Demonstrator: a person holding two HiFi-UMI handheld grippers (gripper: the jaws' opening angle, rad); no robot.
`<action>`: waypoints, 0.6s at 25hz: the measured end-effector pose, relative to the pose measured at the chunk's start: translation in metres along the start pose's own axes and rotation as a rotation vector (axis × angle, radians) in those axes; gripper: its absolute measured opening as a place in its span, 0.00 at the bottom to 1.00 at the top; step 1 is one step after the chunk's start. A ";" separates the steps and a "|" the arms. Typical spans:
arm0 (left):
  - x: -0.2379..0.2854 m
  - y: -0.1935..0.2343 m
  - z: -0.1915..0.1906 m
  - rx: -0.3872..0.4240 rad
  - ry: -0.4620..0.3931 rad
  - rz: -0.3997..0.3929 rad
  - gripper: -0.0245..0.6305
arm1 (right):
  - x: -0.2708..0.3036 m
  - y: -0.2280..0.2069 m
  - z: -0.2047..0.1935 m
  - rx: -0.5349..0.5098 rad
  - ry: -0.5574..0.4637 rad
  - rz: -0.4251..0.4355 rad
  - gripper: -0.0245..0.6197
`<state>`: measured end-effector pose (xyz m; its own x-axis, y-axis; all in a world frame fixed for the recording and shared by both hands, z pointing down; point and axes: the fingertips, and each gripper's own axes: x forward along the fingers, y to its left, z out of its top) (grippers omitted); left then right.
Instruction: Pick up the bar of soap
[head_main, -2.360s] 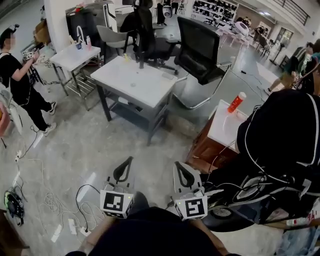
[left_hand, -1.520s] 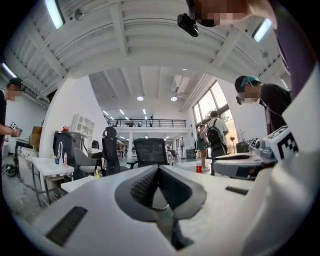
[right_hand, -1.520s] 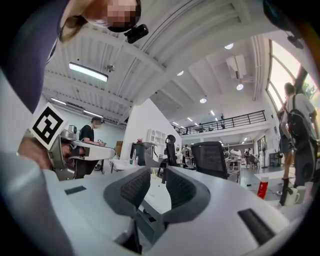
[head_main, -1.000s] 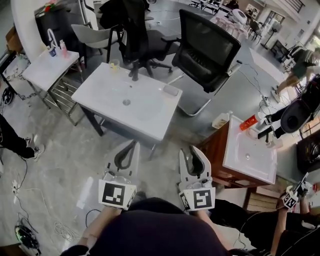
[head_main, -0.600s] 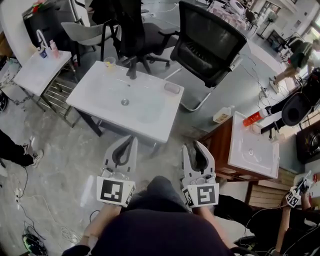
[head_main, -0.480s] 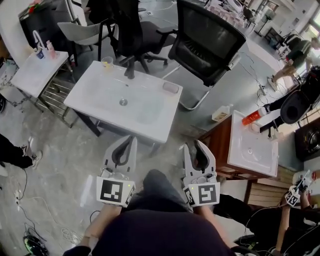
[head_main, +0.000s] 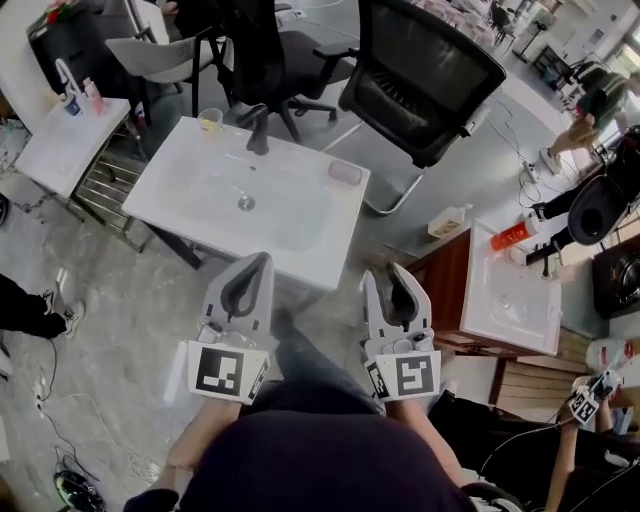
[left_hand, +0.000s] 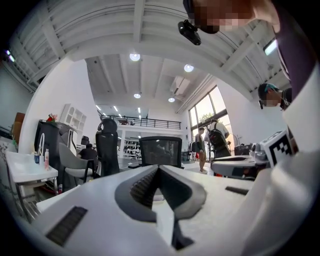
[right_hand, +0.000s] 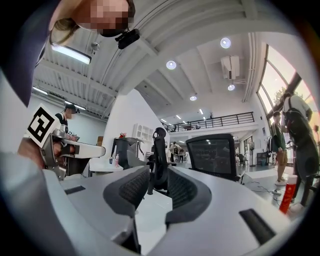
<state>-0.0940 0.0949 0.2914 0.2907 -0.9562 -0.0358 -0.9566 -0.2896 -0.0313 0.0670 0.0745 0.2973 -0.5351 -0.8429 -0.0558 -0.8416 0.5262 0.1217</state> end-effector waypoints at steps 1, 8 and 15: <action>0.007 0.002 -0.001 0.006 0.005 -0.008 0.04 | 0.007 -0.002 -0.002 0.002 0.001 0.000 0.20; 0.075 0.026 -0.001 -0.007 0.014 -0.056 0.04 | 0.074 -0.016 -0.010 -0.009 0.005 0.006 0.20; 0.152 0.057 -0.004 0.003 0.012 -0.111 0.04 | 0.146 -0.048 -0.021 -0.018 0.004 -0.010 0.20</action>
<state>-0.1050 -0.0669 0.2882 0.3943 -0.9187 -0.0200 -0.9186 -0.3934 -0.0379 0.0307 -0.0760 0.3038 -0.5261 -0.8488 -0.0529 -0.8455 0.5154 0.1392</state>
